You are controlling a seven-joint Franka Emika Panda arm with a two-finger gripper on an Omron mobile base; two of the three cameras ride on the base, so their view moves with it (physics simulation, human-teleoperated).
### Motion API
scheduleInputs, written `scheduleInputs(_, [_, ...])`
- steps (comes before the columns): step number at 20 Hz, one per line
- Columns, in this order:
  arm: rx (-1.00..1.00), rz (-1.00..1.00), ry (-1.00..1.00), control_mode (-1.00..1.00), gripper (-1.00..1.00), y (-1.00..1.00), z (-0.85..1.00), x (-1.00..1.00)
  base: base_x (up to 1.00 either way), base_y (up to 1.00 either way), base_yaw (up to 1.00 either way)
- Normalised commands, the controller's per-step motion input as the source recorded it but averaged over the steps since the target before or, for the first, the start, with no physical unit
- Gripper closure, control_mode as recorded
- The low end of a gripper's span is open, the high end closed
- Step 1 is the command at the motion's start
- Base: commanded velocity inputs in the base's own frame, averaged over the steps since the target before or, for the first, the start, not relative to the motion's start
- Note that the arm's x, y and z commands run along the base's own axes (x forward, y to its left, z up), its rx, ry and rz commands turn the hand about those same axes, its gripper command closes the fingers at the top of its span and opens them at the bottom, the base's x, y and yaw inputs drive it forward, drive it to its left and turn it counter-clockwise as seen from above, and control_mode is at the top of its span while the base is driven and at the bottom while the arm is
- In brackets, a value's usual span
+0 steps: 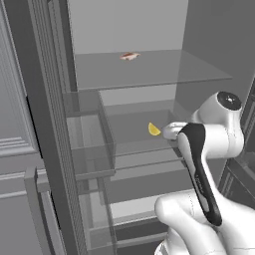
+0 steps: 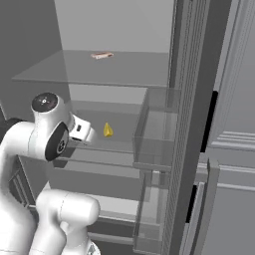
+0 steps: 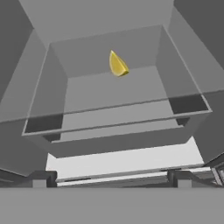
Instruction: Grab a lemon wedge from the fridge and one ice cube from the ice bowl, and put them in the glass of lemonade.
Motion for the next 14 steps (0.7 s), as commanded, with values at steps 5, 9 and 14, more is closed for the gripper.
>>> scheduleInputs(5, [0.0, 0.16, 0.0, -1.0, -1.0, 0.06, -0.52, 0.9, 0.0, 0.0, 0.0])
scheduleInputs(9, [-0.1, 0.11, 0.03, -1.0, -1.0, 0.0, -0.07, 0.73, 0.0, 0.0, 0.0])
scheduleInputs(14, [-0.12, 0.09, 0.09, -1.0, -1.0, 0.0, -0.03, 0.8, 0.0, 0.0, 0.0])
